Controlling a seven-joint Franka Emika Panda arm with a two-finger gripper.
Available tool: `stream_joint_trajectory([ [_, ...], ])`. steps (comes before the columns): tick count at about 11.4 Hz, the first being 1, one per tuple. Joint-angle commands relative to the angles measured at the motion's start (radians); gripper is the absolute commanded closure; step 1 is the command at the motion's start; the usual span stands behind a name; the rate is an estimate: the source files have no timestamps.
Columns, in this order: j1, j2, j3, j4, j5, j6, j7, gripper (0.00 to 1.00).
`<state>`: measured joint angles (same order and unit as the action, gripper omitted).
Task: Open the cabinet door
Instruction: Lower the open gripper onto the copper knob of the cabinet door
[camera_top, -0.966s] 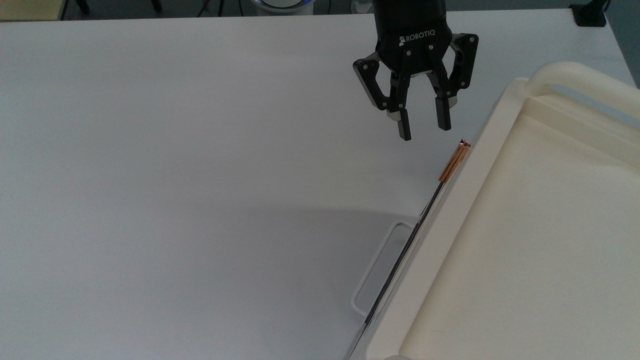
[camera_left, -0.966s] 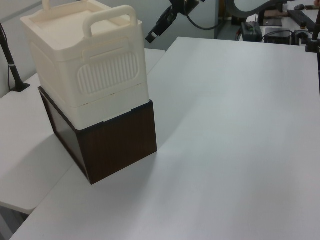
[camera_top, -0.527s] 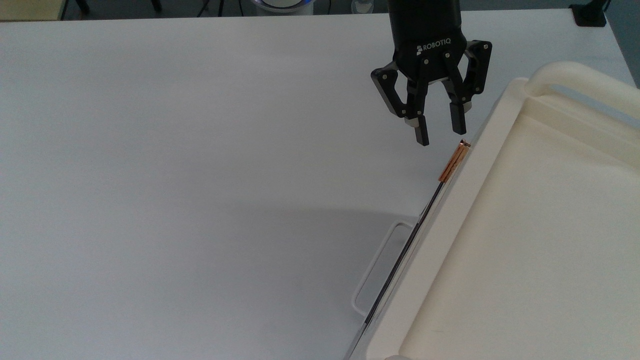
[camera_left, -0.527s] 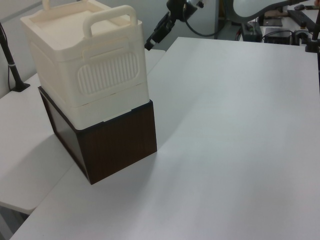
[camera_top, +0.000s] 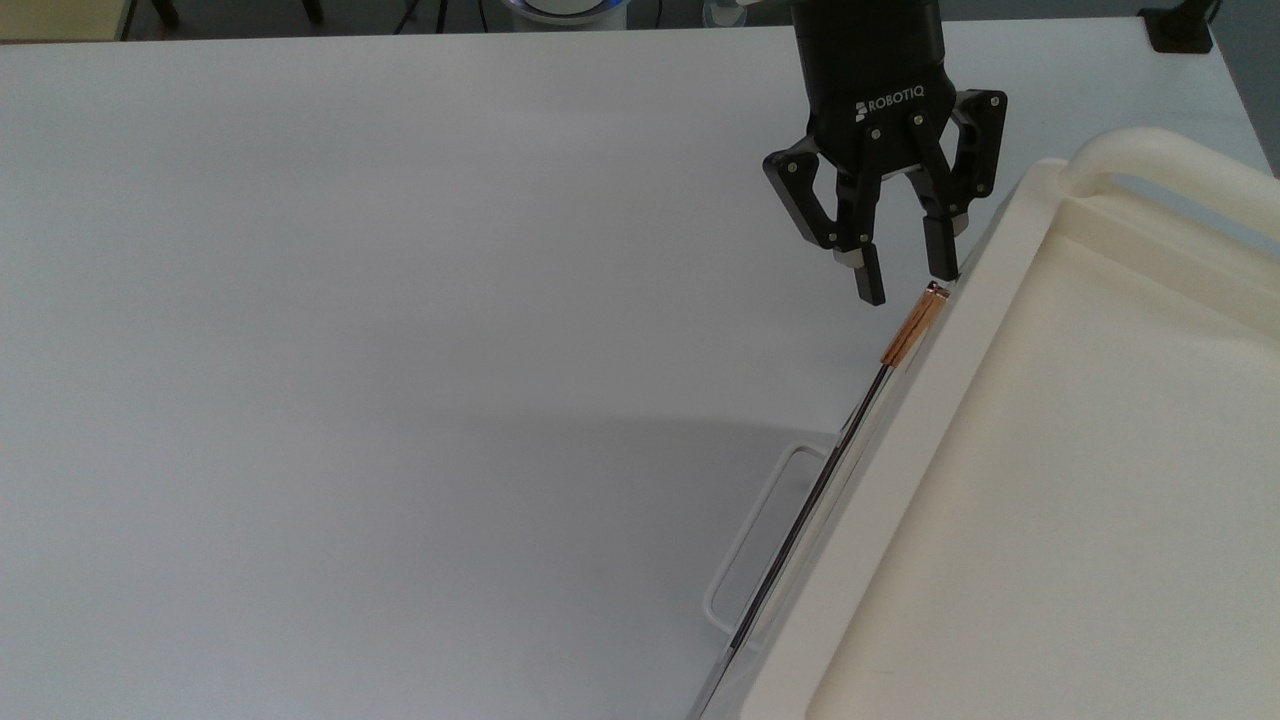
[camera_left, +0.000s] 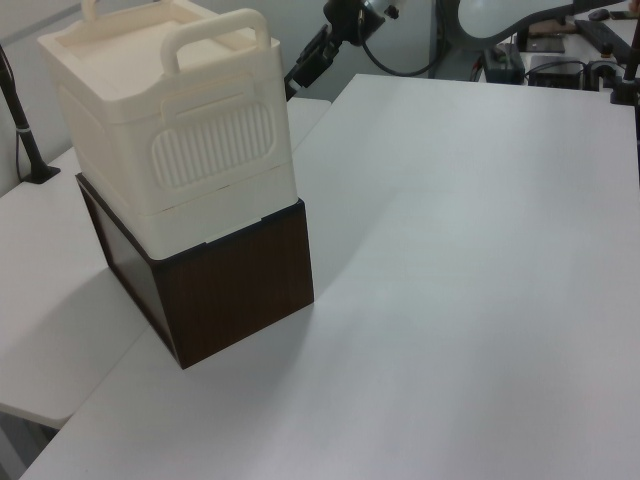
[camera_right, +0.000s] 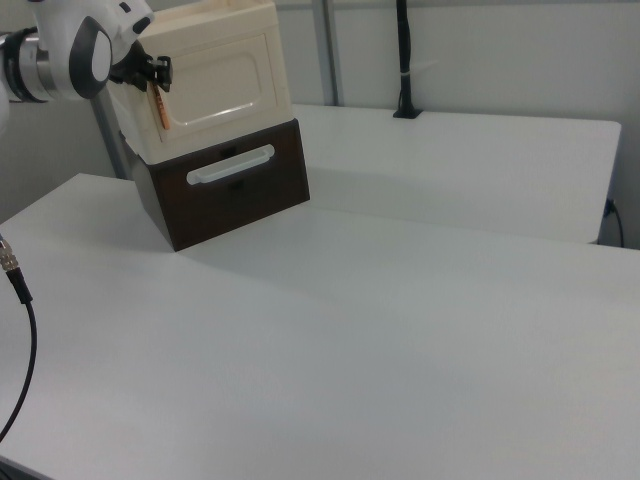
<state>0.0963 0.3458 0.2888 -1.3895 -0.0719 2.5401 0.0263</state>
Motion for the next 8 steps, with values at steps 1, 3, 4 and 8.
stream_joint_trajectory([
  [1,0.002,0.055,0.035,0.029,-0.008,0.103,-0.005,0.53],
  [3,-0.001,0.067,0.035,0.027,-0.008,0.114,-0.006,0.68],
  [4,-0.003,0.07,0.036,0.026,-0.006,0.114,-0.005,0.83],
  [8,-0.023,0.064,0.036,0.015,-0.002,0.112,-0.003,1.0],
])
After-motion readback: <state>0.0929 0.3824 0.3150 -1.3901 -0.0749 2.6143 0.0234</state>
